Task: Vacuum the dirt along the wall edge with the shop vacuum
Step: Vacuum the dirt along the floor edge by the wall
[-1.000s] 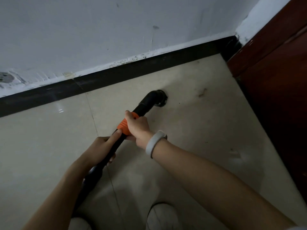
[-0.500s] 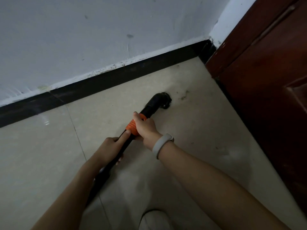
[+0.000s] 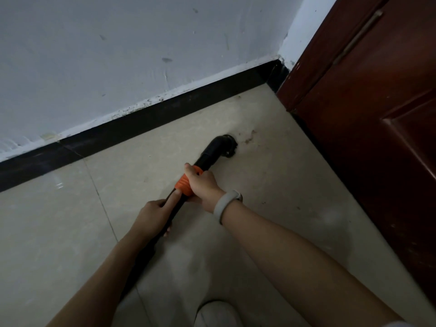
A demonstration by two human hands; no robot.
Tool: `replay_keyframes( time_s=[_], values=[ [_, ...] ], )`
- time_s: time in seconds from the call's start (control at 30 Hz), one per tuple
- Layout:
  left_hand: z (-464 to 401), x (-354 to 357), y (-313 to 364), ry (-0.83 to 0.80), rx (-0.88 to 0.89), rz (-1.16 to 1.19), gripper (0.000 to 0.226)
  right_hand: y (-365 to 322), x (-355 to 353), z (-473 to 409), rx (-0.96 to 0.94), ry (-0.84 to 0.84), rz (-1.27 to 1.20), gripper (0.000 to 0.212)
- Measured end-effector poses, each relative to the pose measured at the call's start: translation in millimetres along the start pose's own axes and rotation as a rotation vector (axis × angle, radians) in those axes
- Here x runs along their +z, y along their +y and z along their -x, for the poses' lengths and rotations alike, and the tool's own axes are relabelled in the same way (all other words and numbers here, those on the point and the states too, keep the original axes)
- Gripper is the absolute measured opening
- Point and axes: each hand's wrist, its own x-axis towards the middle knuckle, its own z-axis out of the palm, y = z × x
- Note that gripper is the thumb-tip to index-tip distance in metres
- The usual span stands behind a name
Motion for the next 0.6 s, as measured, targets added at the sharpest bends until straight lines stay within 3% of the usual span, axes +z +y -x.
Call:
replay_keyframes(
  time_s=[0.1, 0.23, 0.37, 0.6],
  values=[
    [-5, 0, 4, 0.055, 0.012, 0.006, 0.059, -11, 1, 1, -0.042, -0.036, 0.016, 0.06],
    [-4, 3, 6, -0.009, -0.005, 0.029, 0.053, -5, -6, -1, -0.042, 0.011, 0.054, 0.056],
    [2, 20, 4, -0.091, -0.004, 0.004, 0.047, 16, -27, 5, -0.01, 0.087, -0.033, 0.037],
    [2, 51, 17, -0.208, 0.049, -0.13, 0.056, 39, -59, 3, 0.044, 0.273, -0.084, 0.055]
  ],
)
